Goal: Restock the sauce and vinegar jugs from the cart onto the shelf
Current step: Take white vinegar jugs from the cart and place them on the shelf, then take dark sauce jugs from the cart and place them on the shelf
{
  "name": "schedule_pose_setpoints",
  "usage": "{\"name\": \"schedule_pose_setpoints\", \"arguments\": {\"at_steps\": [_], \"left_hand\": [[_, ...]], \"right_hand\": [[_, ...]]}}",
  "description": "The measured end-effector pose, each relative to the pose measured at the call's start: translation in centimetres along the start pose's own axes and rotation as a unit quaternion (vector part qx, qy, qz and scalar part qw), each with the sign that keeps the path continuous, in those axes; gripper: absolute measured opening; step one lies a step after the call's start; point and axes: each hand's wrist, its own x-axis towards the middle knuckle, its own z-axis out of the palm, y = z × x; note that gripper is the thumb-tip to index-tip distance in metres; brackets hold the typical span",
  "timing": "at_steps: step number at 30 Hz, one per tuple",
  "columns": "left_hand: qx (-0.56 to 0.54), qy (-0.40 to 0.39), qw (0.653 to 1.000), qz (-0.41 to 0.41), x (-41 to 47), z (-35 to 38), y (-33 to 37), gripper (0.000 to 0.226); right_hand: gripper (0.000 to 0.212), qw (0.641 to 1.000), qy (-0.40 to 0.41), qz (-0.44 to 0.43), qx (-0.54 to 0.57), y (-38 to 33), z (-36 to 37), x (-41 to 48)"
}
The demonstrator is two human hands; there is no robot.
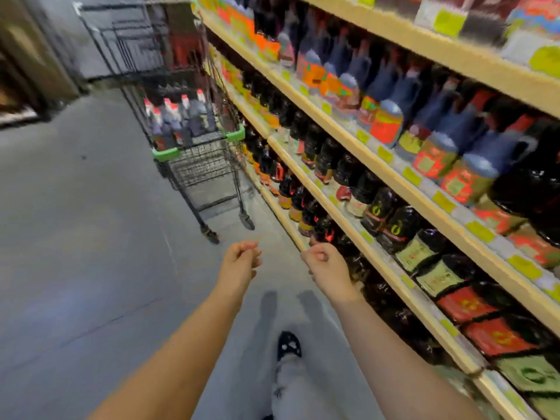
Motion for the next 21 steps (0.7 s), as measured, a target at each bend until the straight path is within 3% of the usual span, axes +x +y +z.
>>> {"name": "schedule_pose_setpoints", "arguments": {"at_steps": [15, 19, 21], "left_hand": [[-0.095, 0.155, 0.983, -0.021, 21.3, -3.1, 10.9, 0.018], [-0.124, 0.195, 0.973, -0.018, 25.9, -5.5, 12.8, 0.017], [-0.123, 0.205, 0.971, -0.021, 28.6, -6.8, 13.8, 0.017]], "right_hand": [[0.005, 0.989, -0.114, -0.068, -0.061, -13.8, 10.3, 25.6], [0.032, 0.974, -0.158, -0.121, -0.109, -16.2, 14.2, 30.4], [0.022, 0.972, -0.172, -0.110, -0.114, -17.0, 16.5, 32.8]]}}
